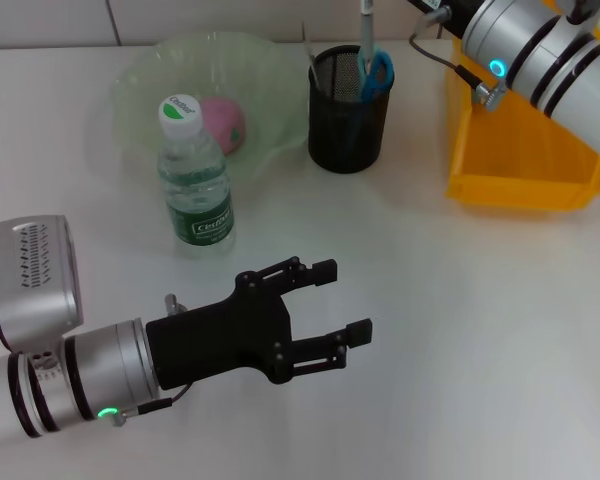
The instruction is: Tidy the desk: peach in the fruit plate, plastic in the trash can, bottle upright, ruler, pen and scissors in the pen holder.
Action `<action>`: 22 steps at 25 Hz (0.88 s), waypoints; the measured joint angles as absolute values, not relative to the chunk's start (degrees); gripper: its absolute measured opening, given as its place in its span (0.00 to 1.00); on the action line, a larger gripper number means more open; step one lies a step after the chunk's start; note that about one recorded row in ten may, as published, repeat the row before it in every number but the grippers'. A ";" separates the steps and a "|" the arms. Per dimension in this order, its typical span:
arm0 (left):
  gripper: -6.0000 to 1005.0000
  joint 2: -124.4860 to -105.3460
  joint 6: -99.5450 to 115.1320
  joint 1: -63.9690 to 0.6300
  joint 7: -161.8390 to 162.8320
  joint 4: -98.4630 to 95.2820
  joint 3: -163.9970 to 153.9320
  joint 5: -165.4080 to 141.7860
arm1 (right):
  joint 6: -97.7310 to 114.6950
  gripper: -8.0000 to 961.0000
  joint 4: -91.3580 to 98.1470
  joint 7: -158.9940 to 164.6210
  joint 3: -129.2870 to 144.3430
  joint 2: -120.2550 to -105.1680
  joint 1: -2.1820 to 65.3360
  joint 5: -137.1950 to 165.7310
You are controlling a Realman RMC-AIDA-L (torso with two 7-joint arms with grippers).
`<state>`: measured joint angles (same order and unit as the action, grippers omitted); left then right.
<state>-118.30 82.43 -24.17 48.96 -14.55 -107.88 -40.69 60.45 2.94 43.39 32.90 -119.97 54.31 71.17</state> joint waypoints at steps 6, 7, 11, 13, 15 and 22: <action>0.81 -118.30 81.83 -24.82 48.95 -14.36 -107.89 -40.69 | 60.20 0.15 2.92 43.39 33.67 -119.96 54.94 71.37; 0.81 -118.30 81.83 -24.82 48.95 -14.36 -107.89 -40.69 | 60.09 0.15 2.90 43.49 33.71 -119.96 55.06 71.41; 0.81 -118.30 81.17 -24.88 48.87 -14.57 -107.92 -40.69 | 59.78 0.34 2.90 43.71 33.79 -119.96 55.27 71.49; 0.81 -118.30 81.13 -24.87 48.86 -14.66 -107.93 -40.69 | 59.74 0.36 2.90 43.73 33.79 -119.96 55.29 71.51; 0.81 -118.30 81.12 -24.87 48.86 -14.70 -107.93 -40.69 | 59.74 0.39 2.90 43.76 33.79 -119.96 55.28 71.51; 0.81 -118.23 81.06 -24.80 48.97 -14.60 -107.45 -40.36 | 65.79 0.46 3.96 48.09 34.02 -119.56 53.00 72.06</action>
